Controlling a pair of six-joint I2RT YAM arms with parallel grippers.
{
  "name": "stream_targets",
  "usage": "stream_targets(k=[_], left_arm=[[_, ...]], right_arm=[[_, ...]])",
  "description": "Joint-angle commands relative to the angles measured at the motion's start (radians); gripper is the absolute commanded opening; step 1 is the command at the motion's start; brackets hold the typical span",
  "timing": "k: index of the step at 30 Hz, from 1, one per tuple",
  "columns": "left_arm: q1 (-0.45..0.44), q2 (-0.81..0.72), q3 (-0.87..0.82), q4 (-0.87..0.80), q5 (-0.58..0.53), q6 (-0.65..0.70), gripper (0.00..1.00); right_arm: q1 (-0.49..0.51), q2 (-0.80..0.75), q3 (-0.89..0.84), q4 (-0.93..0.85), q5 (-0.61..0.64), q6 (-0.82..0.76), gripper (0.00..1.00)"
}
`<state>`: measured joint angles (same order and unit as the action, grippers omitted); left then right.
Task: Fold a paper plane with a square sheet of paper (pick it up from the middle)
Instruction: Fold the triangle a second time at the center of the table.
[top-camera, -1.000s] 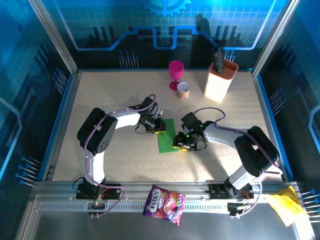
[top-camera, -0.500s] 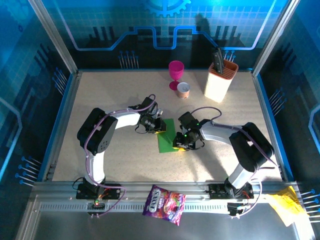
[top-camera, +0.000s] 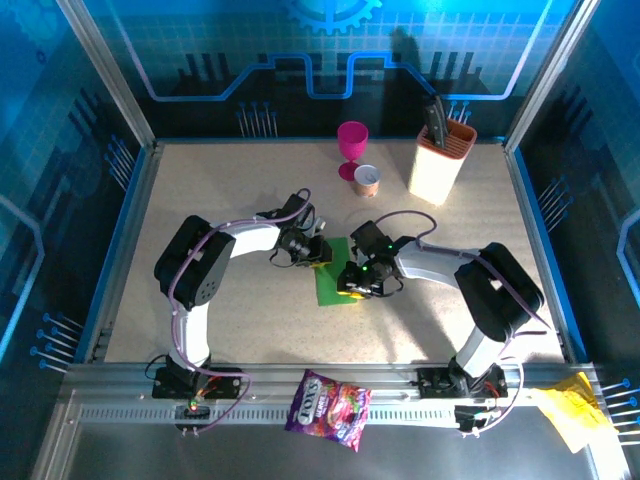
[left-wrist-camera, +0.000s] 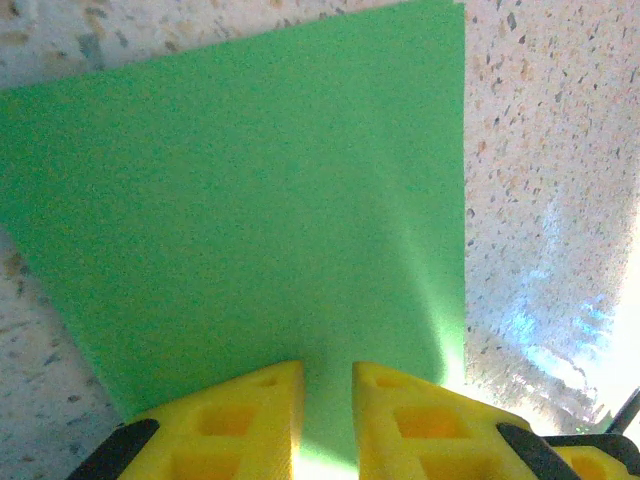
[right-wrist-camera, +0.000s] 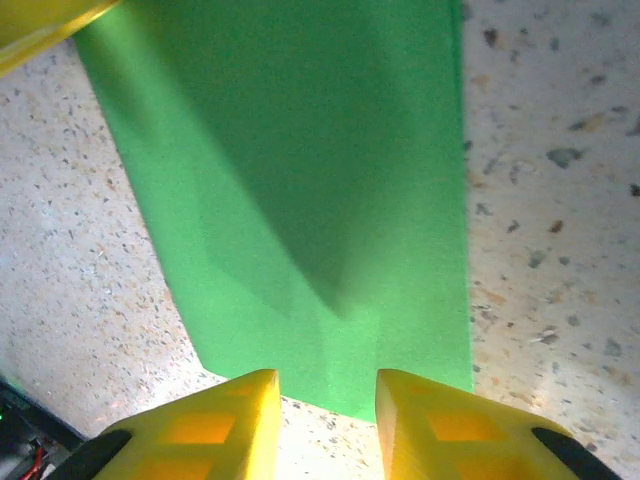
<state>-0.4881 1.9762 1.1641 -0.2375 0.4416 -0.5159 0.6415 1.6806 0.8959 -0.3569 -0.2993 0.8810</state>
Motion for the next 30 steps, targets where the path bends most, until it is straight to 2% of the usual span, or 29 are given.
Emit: stream_targets(k=[1,4,7,16,30], left_arm=[[0.002,0.034,-0.009,-0.017,-0.005,0.023,0.23],[0.001,0.032,-0.01,-0.018,-0.004,0.025,0.23],[0.002,0.03,-0.01,-0.019,-0.003,0.025,0.23],[0.002,0.03,-0.011,-0.025,-0.008,0.033,0.22],[0.002,0.033,-0.007,-0.025,-0.005,0.03,0.22]], right_arm=[[0.008,-0.01,0.027,-0.008,-0.007,-0.005,0.39],[0.007,-0.028,0.031,-0.056,0.034,-0.01,0.47],[0.006,-0.042,0.031,-0.118,0.07,-0.017,0.49],[0.02,-0.037,0.016,-0.164,0.089,-0.023,0.5],[0.098,0.059,0.118,-0.175,0.075,-0.023,0.47]])
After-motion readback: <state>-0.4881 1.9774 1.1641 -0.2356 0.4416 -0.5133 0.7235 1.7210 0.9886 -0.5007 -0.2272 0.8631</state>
